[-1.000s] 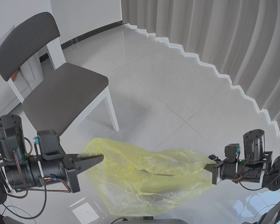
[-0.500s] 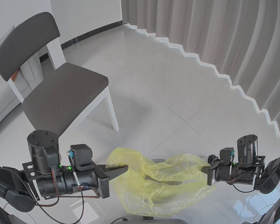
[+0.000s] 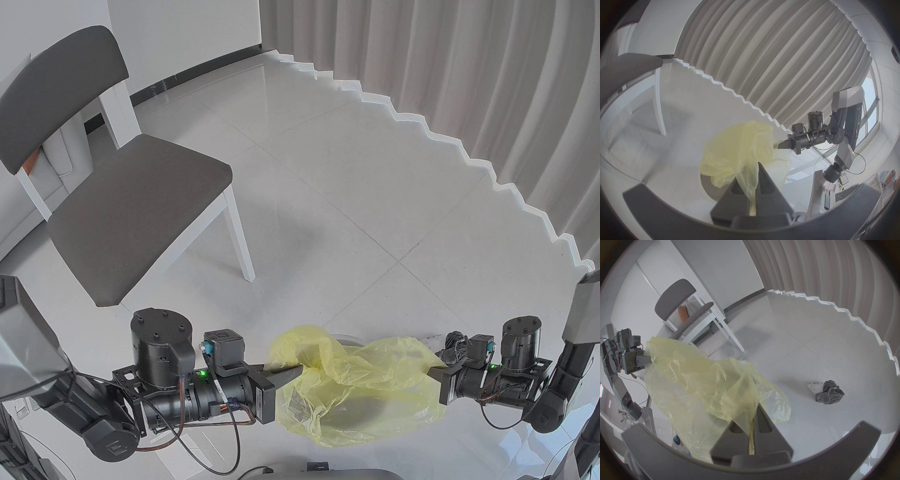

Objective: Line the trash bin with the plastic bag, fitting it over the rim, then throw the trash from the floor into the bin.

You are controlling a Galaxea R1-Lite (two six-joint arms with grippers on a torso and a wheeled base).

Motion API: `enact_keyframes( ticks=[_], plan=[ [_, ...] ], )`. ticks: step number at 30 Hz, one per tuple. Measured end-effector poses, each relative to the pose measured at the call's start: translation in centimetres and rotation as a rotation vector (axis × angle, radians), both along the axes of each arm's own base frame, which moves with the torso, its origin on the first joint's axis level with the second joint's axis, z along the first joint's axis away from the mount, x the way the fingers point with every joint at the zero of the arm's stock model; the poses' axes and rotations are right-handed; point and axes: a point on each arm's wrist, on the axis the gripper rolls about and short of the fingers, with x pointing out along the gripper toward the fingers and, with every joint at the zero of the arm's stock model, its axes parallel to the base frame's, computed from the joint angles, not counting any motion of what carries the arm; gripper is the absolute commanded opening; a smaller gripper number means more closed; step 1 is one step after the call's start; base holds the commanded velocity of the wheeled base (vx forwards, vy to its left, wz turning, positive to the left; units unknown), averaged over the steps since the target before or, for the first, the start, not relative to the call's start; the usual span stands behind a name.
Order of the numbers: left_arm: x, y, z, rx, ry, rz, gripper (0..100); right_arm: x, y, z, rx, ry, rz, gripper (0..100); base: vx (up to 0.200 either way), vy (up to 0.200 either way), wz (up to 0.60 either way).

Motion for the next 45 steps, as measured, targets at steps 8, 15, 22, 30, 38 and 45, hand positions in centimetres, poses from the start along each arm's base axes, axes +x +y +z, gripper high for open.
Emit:
enact_keyframes(
  ticks=[8,15,22,30,38,45],
  plan=[
    [0.3,-0.1,-2.0,0.040,0.053,0.006,0,-1.1,-1.0,-3.2,-0.038,0.057,0.035,0,0.000,0.000,0.00],
    [-0.2,0.5,-3.5,0.077,0.110,0.014,0,-1.6,-1.1,-5.0,-0.060,0.146,0.066,0,0.000,0.000,0.00],
    [0.1,0.6,-4.3,0.085,0.126,0.026,0,-1.7,-1.1,-6.0,-0.073,0.186,0.070,0,0.000,0.000,0.00],
    [1.5,0.4,-5.3,0.029,0.055,0.049,0,-0.2,-0.7,-6.7,-0.059,0.163,0.062,0,0.000,0.000,0.00],
    [2.6,1.7,-7.4,0.038,0.068,0.104,0,1.9,-0.1,-7.4,-0.031,0.112,0.073,0,0.000,0.000,0.00],
    [3.4,2.3,-8.2,0.019,0.046,0.135,0,2.3,-0.1,-7.8,-0.055,0.096,0.093,100,0.000,0.000,0.00]
  ],
)
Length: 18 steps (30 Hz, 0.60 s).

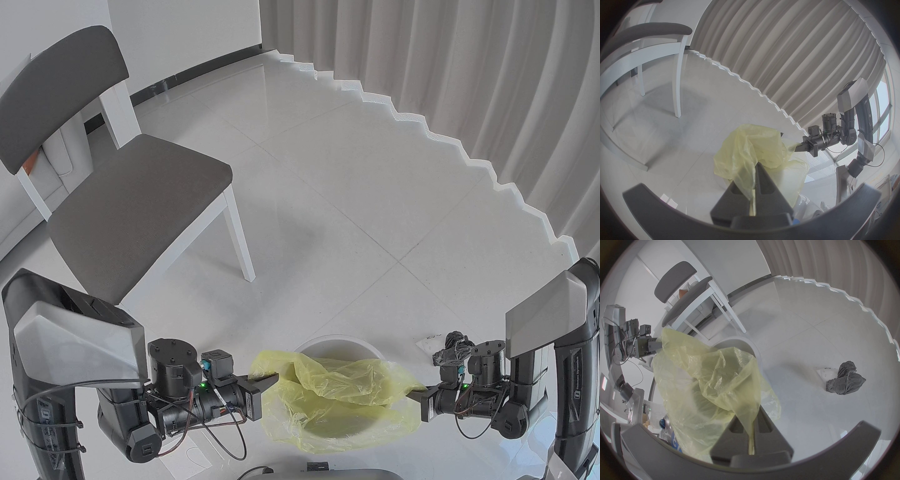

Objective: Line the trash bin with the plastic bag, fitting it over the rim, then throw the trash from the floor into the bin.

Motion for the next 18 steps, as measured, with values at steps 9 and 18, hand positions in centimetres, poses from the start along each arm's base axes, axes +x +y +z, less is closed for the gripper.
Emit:
enact_keyframes(
  ticks=[9,18],
  plan=[
    [0.5,-0.1,-0.7,0.000,0.000,0.008,0,-0.1,-0.7,0.2,-0.011,-0.005,0.001,100,0.000,0.000,0.00],
    [1.4,-0.2,-0.1,-0.022,-0.038,0.023,0,0.1,-0.7,3.0,0.014,-0.110,0.004,100,0.000,0.000,0.00]
  ],
)
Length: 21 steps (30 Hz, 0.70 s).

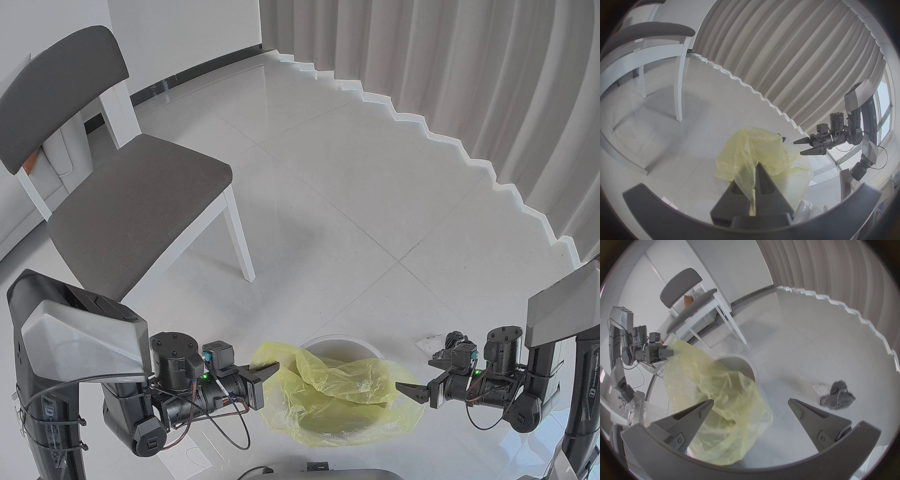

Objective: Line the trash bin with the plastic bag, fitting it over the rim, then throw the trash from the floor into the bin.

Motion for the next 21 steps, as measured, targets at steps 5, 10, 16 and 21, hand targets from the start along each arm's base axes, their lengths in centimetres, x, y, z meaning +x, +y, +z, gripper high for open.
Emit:
enact_keyframes(
  ticks=[5,10,16,21],
  plan=[
    [0.5,-0.2,0.3,-0.012,-0.021,0.002,0,-0.5,1.4,1.6,-0.010,-0.081,0.079,100,0.000,0.000,0.00],
    [0.5,-0.3,0.1,-0.010,-0.017,-0.002,0,-1.1,3.7,2.2,-0.035,-0.148,0.187,100,0.000,0.000,0.00],
    [0.6,-0.4,-0.3,-0.005,-0.009,-0.002,0,-0.7,6.8,2.1,-0.069,-0.255,0.312,100,0.000,0.000,0.00],
    [0.6,-0.3,-0.5,0.000,-0.003,-0.001,100,0.1,8.4,1.0,-0.098,-0.296,0.369,100,0.000,0.000,0.00]
  ],
)
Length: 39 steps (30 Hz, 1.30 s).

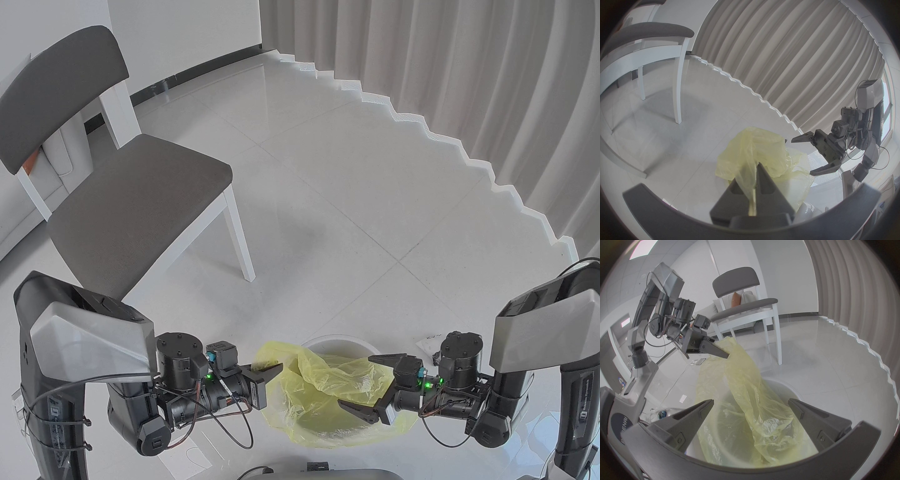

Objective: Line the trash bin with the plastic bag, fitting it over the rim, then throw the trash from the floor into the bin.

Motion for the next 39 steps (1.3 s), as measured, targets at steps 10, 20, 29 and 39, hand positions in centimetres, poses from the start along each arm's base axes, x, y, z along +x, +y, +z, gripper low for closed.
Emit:
enact_keyframes(
  ticks=[10,20,29,39],
  plan=[
    [-0.1,0.0,0.2,-0.001,-0.003,0.001,100,1.6,1.4,-1.5,-0.022,-0.023,0.023,100,0.000,0.000,0.00],
    [-0.2,0.2,1.2,-0.015,-0.030,0.009,100,3.7,2.7,-2.1,-0.084,-0.040,0.051,100,0.000,0.000,0.00],
    [-0.3,0.4,2.6,-0.036,-0.067,0.013,100,4.2,3.2,-3.5,-0.151,-0.055,0.088,100,0.000,0.000,0.00],
    [-0.5,1.0,3.8,-0.051,-0.097,0.031,100,4.5,3.7,-4.5,-0.183,-0.044,0.107,0,0.000,0.000,0.00]
  ],
)
